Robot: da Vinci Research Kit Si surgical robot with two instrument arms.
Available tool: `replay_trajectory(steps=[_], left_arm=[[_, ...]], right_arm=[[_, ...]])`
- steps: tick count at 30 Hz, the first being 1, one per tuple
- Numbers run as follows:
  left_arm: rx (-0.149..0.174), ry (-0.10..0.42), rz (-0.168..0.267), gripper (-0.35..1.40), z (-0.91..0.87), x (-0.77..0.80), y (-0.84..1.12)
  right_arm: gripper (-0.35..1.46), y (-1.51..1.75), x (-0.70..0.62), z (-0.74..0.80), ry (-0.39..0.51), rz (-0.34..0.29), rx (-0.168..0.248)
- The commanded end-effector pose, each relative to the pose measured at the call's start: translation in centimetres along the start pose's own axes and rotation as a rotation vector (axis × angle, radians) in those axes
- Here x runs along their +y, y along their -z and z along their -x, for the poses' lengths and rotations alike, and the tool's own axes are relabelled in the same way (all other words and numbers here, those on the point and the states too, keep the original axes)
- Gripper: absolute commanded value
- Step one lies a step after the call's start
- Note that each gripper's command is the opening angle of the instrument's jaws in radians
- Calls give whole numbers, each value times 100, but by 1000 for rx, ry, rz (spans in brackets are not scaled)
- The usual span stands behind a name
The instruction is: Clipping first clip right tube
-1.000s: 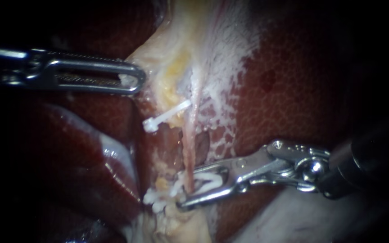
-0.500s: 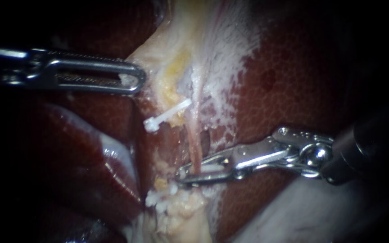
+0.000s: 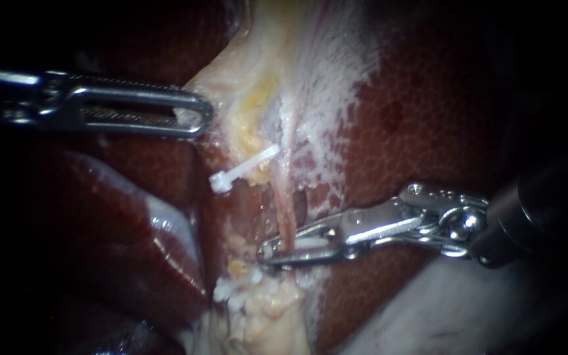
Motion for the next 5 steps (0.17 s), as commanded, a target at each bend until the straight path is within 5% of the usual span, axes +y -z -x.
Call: replay_trajectory(steps=[1,5], left_arm=[[0,0,0,-35,0,0,0],[0,0,0,-35,0,0,-1]], right_arm=[[-35,0,0,0,0,0,0],[-35,0,0,1,1,0,0]])
